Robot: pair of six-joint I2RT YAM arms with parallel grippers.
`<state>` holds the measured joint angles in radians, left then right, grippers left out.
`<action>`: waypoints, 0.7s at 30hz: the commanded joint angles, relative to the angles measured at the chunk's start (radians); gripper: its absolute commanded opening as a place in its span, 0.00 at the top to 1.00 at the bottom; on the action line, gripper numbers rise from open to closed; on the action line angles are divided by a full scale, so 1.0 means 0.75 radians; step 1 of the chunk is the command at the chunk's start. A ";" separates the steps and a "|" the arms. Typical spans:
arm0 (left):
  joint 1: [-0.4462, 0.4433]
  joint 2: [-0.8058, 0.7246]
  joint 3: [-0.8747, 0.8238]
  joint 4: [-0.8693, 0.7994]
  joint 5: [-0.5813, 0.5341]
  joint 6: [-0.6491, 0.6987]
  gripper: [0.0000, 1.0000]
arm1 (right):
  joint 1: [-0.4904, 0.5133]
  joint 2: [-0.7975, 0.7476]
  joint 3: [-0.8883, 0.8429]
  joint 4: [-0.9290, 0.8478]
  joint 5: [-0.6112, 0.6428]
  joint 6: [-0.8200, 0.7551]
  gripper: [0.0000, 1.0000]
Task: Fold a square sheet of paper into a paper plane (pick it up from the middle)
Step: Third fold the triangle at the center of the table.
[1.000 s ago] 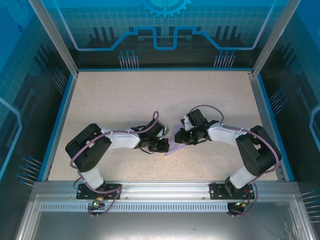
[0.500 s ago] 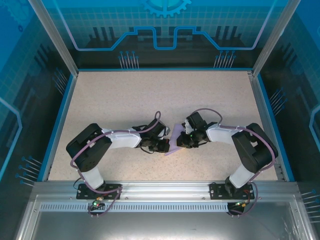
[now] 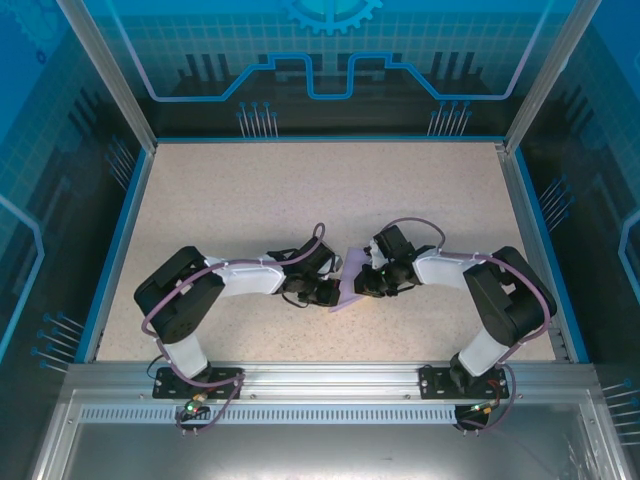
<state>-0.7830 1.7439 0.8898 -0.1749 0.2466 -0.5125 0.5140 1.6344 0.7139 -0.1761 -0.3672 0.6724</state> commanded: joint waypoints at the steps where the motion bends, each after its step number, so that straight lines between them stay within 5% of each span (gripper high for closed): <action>1: -0.018 -0.036 0.038 -0.096 -0.024 0.040 0.96 | -0.013 0.049 -0.083 -0.095 0.082 -0.027 0.91; 21: -0.066 -0.125 0.050 -0.033 0.001 -0.114 0.95 | -0.012 0.063 -0.140 -0.082 0.120 -0.059 0.96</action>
<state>-0.8143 1.6272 0.9413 -0.2317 0.2195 -0.5629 0.5076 1.6196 0.6735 -0.1188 -0.3752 0.6487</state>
